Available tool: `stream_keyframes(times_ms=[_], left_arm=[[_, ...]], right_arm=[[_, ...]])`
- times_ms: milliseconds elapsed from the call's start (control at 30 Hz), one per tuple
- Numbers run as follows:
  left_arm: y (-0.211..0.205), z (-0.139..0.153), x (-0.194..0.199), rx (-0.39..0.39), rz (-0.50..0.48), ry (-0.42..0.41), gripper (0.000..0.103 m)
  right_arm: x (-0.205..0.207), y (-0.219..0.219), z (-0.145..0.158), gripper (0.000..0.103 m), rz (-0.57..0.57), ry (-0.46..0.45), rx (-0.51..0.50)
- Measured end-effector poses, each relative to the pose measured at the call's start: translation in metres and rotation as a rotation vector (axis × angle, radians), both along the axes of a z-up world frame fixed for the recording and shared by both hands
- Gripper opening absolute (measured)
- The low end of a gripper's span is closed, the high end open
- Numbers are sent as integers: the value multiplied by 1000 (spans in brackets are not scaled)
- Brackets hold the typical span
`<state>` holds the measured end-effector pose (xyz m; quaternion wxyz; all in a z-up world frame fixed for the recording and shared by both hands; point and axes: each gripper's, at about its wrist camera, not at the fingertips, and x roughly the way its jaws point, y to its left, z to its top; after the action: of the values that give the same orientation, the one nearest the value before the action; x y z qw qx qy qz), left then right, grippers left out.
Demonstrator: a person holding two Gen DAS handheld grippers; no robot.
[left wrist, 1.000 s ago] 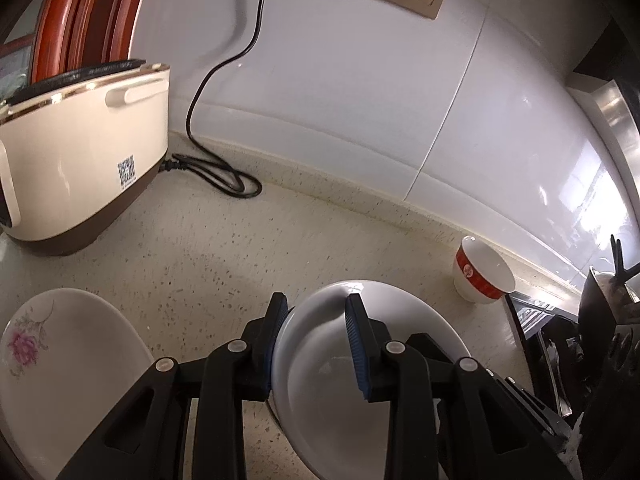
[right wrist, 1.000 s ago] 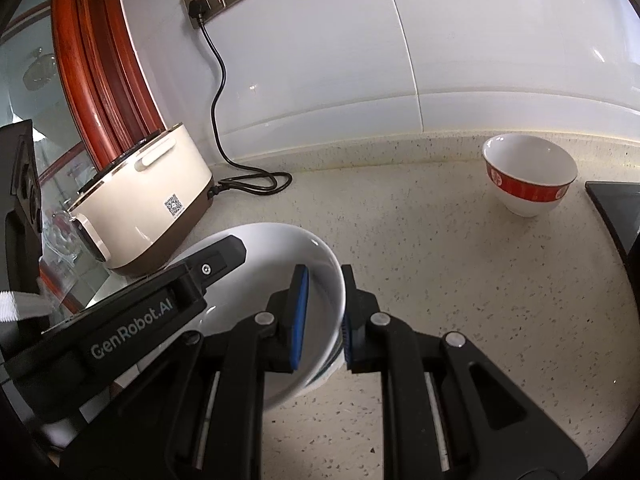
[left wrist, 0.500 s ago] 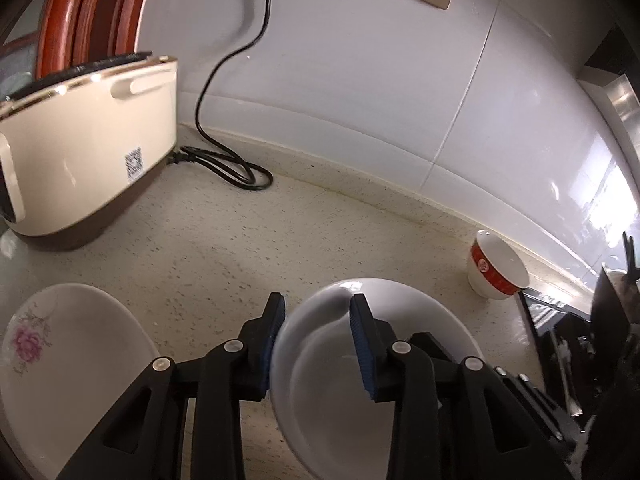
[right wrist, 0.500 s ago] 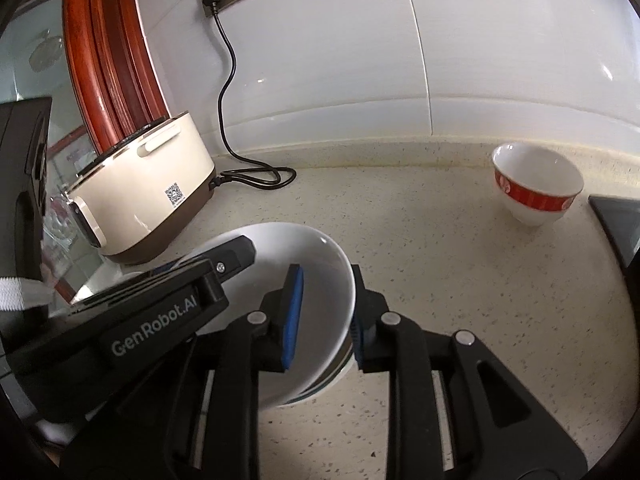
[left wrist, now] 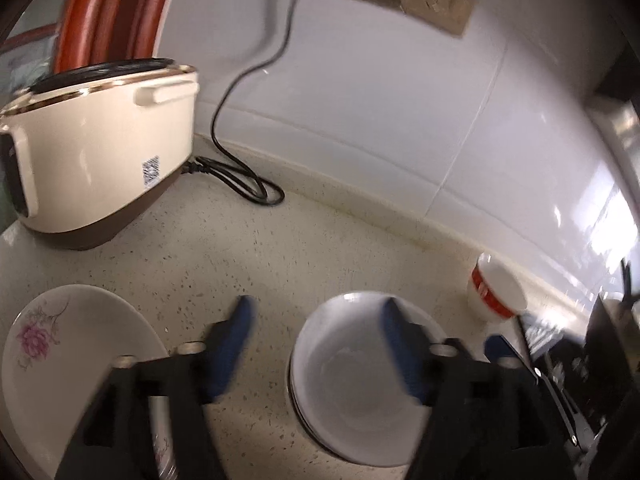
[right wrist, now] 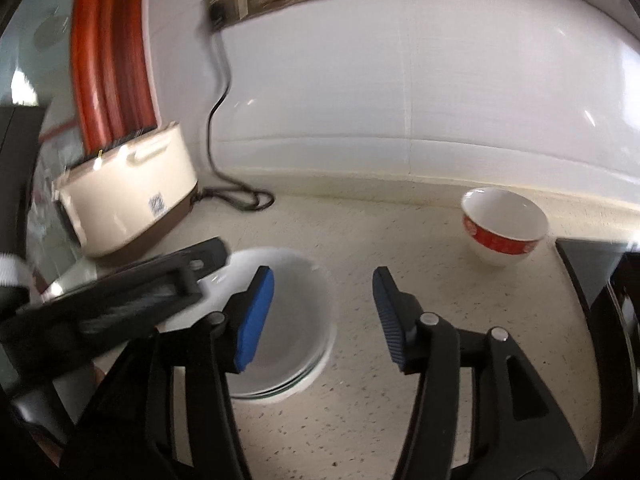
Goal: Organize plates and bowls
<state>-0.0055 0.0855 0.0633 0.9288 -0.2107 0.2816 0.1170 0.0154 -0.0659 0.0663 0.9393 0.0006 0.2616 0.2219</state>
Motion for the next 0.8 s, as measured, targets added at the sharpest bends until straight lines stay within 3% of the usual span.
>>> stream_keyframes(times_ms=[200,367,433,567,800], left_arm=[[2,9,-10,-30,7,-91,84],[-20,21,-22,-37,-129,-221,88],[-34,27,-32,-24,-194,-296,98],[-74,32,-52,79,-319,-397,103],[-132,26,-66,321,-468,-433,103]], right_arm=[[24,-48,1,63,-110,94,157],[36,-76,1,68,-226,115,192],[40,-89,1,74,-280,113,197],[49,-116,-1,76,-407,119,183],[59,-134,-11,76,-463,135,176]])
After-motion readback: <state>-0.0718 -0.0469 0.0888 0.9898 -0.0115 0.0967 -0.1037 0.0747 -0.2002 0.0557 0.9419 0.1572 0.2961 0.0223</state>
